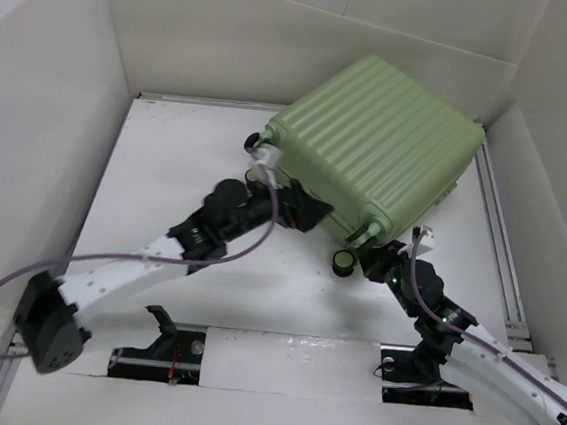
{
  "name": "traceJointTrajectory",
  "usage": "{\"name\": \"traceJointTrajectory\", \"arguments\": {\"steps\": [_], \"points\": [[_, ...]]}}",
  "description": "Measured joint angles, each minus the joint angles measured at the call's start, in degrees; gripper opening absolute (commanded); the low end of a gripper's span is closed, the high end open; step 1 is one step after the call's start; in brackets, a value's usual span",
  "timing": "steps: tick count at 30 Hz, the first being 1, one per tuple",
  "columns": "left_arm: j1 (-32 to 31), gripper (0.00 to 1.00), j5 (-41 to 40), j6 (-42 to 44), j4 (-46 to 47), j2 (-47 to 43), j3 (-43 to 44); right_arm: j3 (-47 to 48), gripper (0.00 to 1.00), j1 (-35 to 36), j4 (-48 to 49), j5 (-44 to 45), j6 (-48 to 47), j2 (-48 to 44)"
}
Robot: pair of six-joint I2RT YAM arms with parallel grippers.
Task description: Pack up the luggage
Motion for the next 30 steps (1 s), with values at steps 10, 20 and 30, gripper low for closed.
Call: {"name": "traceJointTrajectory", "arguments": {"steps": [10, 20, 30], "points": [[31.47, 1.00, -7.28, -5.20, 0.02, -12.09, -8.52, 0.48, 0.00, -0.50, -2.45, -1.42, -1.20, -1.70], [40.83, 1.00, 11.37, -7.69, 14.82, 12.17, -7.96, 1.38, 0.00, -1.29, -4.59, -3.50, -3.56, -2.45], [38.40, 1.00, 18.88, -2.56, 26.16, 17.00, -5.57, 1.40, 0.00, -1.31, -4.72, -4.76, -4.31, -2.49]]}}
